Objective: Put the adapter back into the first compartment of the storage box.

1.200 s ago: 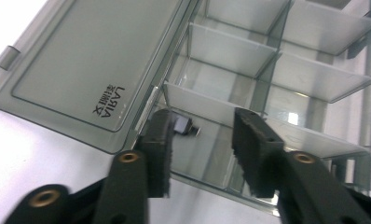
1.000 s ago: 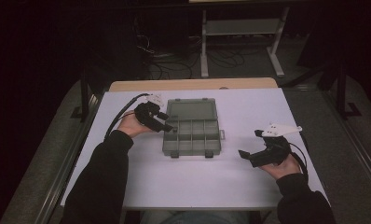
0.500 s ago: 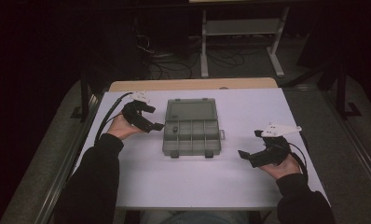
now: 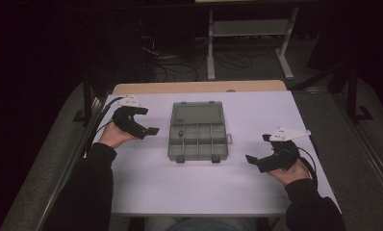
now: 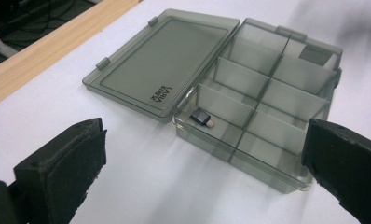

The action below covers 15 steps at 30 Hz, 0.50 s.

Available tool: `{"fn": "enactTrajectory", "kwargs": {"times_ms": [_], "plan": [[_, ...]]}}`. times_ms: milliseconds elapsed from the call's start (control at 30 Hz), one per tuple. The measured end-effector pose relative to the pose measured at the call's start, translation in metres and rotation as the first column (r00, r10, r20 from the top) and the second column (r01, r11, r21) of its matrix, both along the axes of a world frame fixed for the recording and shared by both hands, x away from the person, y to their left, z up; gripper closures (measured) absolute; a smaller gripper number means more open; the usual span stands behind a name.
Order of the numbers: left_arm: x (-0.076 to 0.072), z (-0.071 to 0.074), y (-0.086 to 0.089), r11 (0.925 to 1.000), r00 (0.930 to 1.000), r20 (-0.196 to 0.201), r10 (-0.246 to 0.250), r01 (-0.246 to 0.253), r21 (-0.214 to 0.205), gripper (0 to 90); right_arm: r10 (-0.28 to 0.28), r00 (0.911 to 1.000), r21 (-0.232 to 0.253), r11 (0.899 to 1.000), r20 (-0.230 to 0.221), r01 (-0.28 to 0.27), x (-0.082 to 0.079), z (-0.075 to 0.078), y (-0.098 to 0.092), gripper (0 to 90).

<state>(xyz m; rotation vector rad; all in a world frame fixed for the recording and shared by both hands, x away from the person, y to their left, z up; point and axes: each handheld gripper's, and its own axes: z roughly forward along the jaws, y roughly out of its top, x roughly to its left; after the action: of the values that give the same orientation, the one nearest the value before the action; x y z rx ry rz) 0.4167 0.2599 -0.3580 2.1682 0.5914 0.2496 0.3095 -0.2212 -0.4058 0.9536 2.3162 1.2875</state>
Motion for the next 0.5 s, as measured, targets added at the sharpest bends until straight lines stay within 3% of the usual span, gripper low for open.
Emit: {"fn": "enactTrajectory", "kwargs": {"times_ms": [500], "plan": [[-0.023,-0.001,0.027,0.9972,0.9986,0.028,0.045,-0.043,-0.060,0.0,0.000,1.0000,0.001,1.000,0.000,0.000,0.000,0.000,0.000,0.0]]}}
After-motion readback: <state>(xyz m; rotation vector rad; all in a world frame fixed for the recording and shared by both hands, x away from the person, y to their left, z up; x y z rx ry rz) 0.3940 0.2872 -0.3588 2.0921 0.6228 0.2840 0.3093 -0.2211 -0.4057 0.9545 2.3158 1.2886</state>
